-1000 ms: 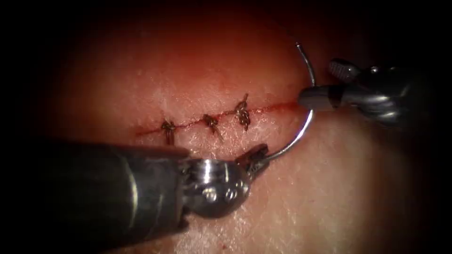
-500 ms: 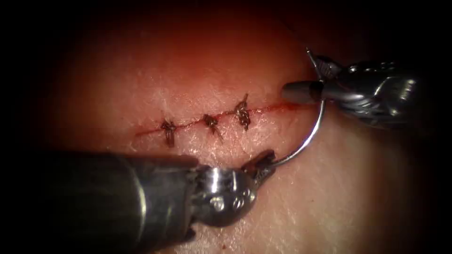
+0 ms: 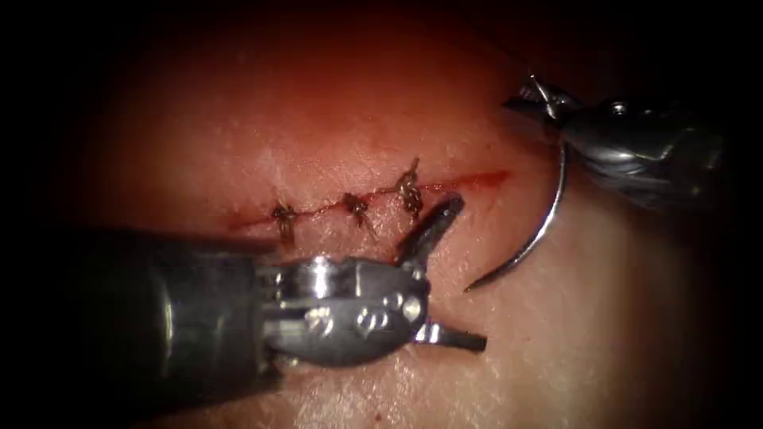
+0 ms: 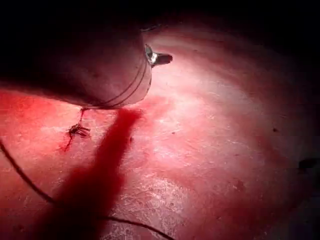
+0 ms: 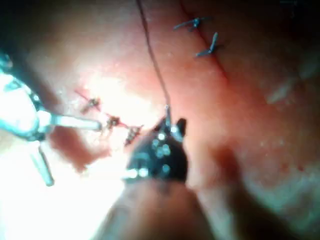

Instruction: Wound Closure

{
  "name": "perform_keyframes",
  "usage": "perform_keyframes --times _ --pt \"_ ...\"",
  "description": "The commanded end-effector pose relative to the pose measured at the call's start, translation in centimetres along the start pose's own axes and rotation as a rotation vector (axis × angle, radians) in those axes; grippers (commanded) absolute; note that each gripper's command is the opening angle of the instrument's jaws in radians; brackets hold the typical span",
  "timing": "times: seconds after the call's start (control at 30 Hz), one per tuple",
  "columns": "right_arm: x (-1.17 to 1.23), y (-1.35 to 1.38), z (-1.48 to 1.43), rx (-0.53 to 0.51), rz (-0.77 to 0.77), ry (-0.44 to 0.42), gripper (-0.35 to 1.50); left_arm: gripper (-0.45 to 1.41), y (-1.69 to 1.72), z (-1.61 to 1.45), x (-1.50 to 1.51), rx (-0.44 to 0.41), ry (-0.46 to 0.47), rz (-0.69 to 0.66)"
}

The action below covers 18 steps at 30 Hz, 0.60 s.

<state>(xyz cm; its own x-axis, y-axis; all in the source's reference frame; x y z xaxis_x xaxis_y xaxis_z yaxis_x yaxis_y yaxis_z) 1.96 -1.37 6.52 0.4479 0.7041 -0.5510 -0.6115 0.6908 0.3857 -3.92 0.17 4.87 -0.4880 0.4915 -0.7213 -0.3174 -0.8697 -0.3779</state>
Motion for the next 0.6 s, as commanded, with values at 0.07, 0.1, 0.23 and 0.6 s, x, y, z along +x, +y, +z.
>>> perform_keyframes --times 0.07,0.1,0.23,0.6 --pt "-0.01 0.00 0.08 0.130 -0.042 0.094 -0.35 0.94 -0.12 -0.14 0.13 -0.084 0.037 -0.176" --pt "0.01 0.01 0.07 0.152 -0.065 0.125 -0.35 0.93 -0.17 -0.21 0.16 -0.107 0.047 -0.211" --pt "0.05 0.04 0.06 0.268 -0.112 0.240 -0.35 0.93 -0.38 -0.42 0.20 -0.184 0.099 -0.318" --pt "0.15 -0.06 0.17 0.537 -0.178 0.567 -0.35 1.09 -0.79 -0.19 -0.35 -0.180 0.111 -0.553"
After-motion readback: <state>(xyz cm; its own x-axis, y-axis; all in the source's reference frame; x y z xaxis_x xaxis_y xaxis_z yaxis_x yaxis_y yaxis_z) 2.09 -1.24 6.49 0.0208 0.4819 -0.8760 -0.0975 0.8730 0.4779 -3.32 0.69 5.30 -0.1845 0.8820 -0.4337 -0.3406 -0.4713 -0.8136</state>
